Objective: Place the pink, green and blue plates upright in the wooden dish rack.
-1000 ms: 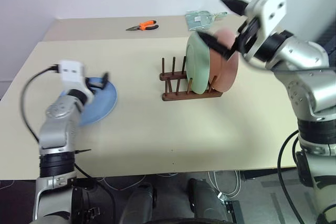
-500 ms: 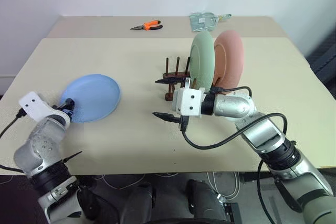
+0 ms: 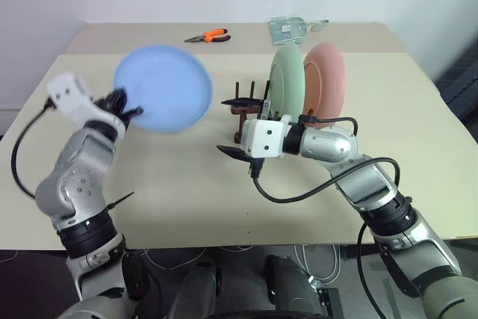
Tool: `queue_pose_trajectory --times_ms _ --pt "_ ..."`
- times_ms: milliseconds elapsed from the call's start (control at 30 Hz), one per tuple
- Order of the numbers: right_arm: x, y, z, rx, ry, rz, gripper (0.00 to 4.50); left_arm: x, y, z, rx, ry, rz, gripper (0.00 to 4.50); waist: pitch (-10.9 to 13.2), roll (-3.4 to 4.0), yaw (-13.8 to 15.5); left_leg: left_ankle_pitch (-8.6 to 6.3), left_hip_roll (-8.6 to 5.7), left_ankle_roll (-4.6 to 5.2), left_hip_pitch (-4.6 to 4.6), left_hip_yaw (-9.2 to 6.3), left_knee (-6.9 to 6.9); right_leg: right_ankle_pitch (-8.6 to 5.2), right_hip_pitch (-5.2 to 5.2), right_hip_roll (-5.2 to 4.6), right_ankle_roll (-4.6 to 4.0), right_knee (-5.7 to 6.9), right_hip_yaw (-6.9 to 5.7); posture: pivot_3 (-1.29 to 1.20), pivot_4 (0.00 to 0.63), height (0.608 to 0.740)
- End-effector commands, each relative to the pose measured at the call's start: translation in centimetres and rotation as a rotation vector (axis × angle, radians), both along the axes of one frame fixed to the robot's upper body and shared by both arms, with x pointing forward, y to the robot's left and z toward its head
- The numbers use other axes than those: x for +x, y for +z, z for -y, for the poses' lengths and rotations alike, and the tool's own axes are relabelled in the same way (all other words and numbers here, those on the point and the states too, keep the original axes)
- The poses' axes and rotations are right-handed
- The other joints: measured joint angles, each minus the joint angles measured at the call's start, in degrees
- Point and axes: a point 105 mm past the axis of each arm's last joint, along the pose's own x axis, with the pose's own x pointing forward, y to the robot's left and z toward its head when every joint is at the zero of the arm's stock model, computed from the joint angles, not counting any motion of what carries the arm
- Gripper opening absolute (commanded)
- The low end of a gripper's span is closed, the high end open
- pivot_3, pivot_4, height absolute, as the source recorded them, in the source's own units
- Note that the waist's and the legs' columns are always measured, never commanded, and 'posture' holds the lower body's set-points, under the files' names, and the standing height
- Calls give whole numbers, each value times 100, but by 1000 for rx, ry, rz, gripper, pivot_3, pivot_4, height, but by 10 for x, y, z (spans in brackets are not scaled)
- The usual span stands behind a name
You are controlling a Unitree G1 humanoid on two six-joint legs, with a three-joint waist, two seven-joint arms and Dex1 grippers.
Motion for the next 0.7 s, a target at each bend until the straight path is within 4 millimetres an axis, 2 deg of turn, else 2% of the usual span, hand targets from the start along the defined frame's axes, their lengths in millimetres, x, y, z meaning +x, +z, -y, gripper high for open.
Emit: queue_pose_trajectory --times_ms 33,133,200,267,433,500,567,633,700 --pt "8 12 -13 -20 -3 137 4500 -6 29 26 53 -100 104 74 0 1 -27 1 1 -1 3 1 -5 0 -1 0 0 1 1 0 150 740" --pt "24 13 -21 -69 -40 228 4500 -11 44 50 71 -190 150 74 2 -1 -17 14 3 -19 3 3 -24 3 -15 4 -5 1 4 0 150 740" --pt "32 9 -22 -104 -57 263 3980 -14 46 56 67 -216 163 0 1 -3 -5 25 4 -37 1 -2 -39 5 -21 7 -8 0 4 0 150 740" --pt "36 6 -21 -122 -66 281 3257 -16 44 56 61 -222 156 0 1 -3 5 29 5 -43 3 -4 -51 5 -22 7 -9 -2 5 0 150 740" --pt "35 6 -19 -116 -62 309 824 -19 40 50 0 -226 155 0 1 -3 -8 33 4 -51 0 -4 -55 5 -27 8 -9 -4 6 0 150 740" --pt "31 10 -21 -90 -49 317 0 -21 49 42 -93 -213 201 730 1 -5 -1 33 6 -50 1 -4 -56 5 -28 10 -9 -3 7 0 150 740" --pt "26 16 -23 -41 -36 317 0 -22 64 26 -207 -160 269 1442 1 -7 14 33 7 -50 1 -7 -54 5 -26 12 -10 -3 6 0 150 740" --pt "23 27 -25 44 -32 291 0 -21 76 -2 -293 -49 332 2443 6 -26 21 33 7 -50 -2 -11 -52 7 -26 13 -12 -4 5 0 150 740" --pt "20 36 -25 123 -29 258 0 -20 77 -30 -297 78 349 2443 4 -26 4 35 8 -53 0 -10 -54 8 -25 16 -15 -5 5 0 150 740"
